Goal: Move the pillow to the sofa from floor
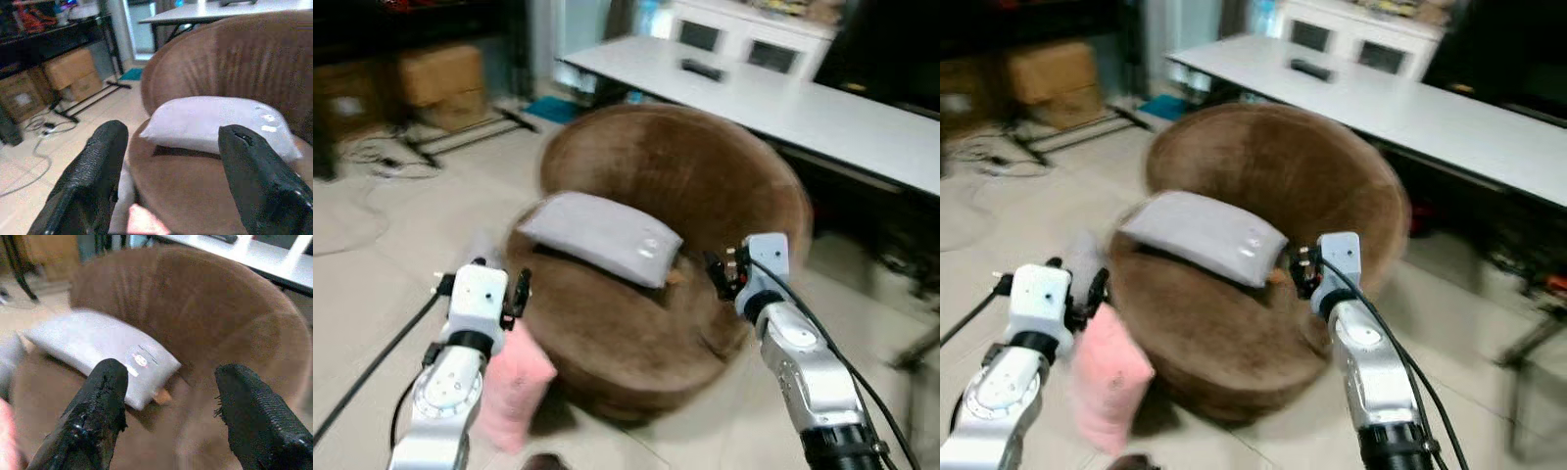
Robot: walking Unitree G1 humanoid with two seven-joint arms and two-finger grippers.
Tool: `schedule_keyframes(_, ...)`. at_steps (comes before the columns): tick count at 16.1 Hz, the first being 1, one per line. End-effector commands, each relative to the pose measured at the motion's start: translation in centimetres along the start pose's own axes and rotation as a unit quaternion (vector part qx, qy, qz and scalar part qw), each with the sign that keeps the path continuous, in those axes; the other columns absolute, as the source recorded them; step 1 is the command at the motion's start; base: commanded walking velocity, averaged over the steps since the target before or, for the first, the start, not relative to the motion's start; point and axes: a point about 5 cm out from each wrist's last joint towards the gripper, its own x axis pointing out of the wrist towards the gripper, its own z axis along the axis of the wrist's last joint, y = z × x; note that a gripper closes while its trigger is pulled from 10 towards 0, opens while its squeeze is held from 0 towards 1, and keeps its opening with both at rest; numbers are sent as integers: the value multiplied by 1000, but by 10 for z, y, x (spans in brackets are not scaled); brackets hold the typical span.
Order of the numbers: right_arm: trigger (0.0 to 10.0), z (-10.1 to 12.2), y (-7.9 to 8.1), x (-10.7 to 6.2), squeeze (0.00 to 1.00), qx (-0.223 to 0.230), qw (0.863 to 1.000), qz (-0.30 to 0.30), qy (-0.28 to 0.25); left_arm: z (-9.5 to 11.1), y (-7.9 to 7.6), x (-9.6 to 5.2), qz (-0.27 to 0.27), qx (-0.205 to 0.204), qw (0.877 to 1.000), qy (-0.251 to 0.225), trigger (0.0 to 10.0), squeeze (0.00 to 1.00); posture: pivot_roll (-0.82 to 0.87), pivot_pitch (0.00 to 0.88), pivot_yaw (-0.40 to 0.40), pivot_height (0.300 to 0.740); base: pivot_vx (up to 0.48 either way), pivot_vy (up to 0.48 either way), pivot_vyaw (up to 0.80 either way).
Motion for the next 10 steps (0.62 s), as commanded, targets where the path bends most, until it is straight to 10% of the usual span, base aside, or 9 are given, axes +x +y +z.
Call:
schedule_keyframes(1, 10000, 4, -3, 5, 0, -6, 1000, 4, 3, -5, -1, -8, 15, -2, 1000, 9, 10000, 0, 202, 0, -181, 740, 0, 0, 0)
schedule_keyframes(6, 10000, 4, 1, 10, 0, -17, 1000, 20, 10, -8, -2, -18, 29, 1, 999, 15, 10000, 0, 225, 0, -219, 740, 0, 0, 0)
schedule_keyframes(10, 10000, -2, 4, 3, 0, 13, 1000, -10, 4, -4, 4, -8, 1, 8, 1000, 7, 10000, 0, 199, 0, -91, 740, 0, 0, 0)
